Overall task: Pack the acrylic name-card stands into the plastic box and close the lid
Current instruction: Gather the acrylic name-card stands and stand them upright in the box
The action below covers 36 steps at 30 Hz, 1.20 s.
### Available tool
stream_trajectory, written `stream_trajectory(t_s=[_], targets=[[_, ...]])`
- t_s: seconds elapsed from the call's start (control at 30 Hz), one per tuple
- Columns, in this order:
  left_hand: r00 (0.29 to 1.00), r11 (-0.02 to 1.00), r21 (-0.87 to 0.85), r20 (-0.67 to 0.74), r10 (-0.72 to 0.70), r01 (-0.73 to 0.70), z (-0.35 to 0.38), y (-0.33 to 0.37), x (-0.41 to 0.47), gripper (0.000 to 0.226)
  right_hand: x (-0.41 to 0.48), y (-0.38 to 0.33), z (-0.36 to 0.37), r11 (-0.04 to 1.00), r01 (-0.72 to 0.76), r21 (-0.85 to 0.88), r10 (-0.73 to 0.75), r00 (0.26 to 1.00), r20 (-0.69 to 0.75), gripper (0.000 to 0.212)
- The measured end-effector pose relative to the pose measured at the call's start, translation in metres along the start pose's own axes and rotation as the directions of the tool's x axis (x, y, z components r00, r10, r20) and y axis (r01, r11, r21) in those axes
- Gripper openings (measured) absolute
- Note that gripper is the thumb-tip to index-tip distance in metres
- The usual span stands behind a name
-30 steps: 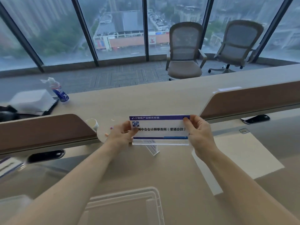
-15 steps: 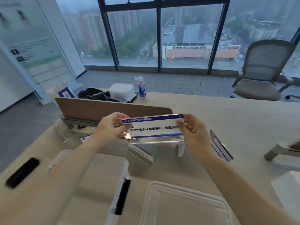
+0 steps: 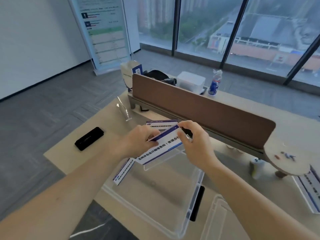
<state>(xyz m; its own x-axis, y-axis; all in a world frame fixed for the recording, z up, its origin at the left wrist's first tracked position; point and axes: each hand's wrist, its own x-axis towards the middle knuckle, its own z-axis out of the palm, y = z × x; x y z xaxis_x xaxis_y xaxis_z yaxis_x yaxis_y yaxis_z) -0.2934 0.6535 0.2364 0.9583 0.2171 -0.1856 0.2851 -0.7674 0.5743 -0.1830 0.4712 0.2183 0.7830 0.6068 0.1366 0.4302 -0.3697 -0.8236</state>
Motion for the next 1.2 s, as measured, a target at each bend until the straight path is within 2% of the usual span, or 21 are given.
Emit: stream_trajectory(t_s=[0.07,0.13,0.23,0.33,0.4,0.5,0.63,0.7,0.77,0.8,0.87,0.9,1.03,1.2], targets=[[0.997,0.998,-0.021,-0.045,-0.059,0.058,0.016,-0.024,-0.004,0.012,-0.002,0.016,0.032,0.994,-0.106,0.027,0.106,0.994,-0.014,0.039],[0.986,0.986,-0.055,-0.039,-0.159,0.157,0.037,-0.048,-0.006,0.012,-0.01,0.036,0.065,0.944,-0.312,0.11,0.307,0.95,0.06,0.056],[0.952,0.949,-0.071,0.019,-0.307,0.307,0.071,-0.087,0.0,0.015,-0.02,0.067,0.115,0.752,-0.614,0.24,0.549,0.785,0.287,0.063],[0.926,0.925,-0.062,0.067,-0.371,0.375,0.098,-0.118,0.008,0.019,-0.023,0.093,0.159,0.54,-0.769,0.343,0.648,0.639,0.414,0.065],[0.911,0.91,-0.07,0.099,-0.4,0.408,0.111,-0.131,0.012,0.02,-0.022,0.105,0.18,0.484,-0.804,0.345,0.663,0.595,0.454,0.06],[0.896,0.9,-0.053,0.138,-0.423,0.433,0.126,-0.15,0.02,0.022,-0.016,0.115,0.202,0.47,-0.838,0.276,0.677,0.543,0.497,0.044],[0.885,0.891,-0.027,0.132,-0.446,0.453,0.14,-0.169,0.033,0.037,-0.007,0.133,0.236,0.416,-0.886,0.204,0.704,0.456,0.545,0.05],[0.892,0.901,-0.001,0.137,-0.43,0.434,0.144,-0.178,0.037,0.039,-0.005,0.142,0.255,0.416,-0.892,0.176,0.71,0.44,0.55,0.032],[0.9,0.909,0.023,0.134,-0.415,0.416,0.146,-0.184,0.039,0.042,-0.004,0.15,0.27,0.397,-0.901,0.176,0.72,0.425,0.549,0.036],[0.9,0.911,0.032,0.139,-0.412,0.412,0.146,-0.186,0.041,0.041,-0.004,0.152,0.275,0.372,-0.911,0.179,0.729,0.406,0.551,0.034],[0.898,0.91,0.053,0.15,-0.413,0.41,0.148,-0.189,0.043,0.033,-0.003,0.155,0.281,0.333,-0.927,0.175,0.746,0.372,0.552,0.012],[0.896,0.91,0.058,0.157,-0.415,0.411,0.149,-0.191,0.043,0.027,-0.002,0.155,0.284,0.319,-0.933,0.166,0.757,0.356,0.548,0.01],[0.899,0.912,0.056,0.155,-0.409,0.406,0.148,-0.194,0.044,0.016,0.005,0.149,0.292,0.279,-0.94,0.194,0.766,0.34,0.546,0.048],[0.892,0.902,0.037,0.135,-0.431,0.43,0.14,-0.197,0.046,0.014,0.013,0.144,0.298,0.267,-0.943,0.197,0.761,0.332,0.557,0.061]])
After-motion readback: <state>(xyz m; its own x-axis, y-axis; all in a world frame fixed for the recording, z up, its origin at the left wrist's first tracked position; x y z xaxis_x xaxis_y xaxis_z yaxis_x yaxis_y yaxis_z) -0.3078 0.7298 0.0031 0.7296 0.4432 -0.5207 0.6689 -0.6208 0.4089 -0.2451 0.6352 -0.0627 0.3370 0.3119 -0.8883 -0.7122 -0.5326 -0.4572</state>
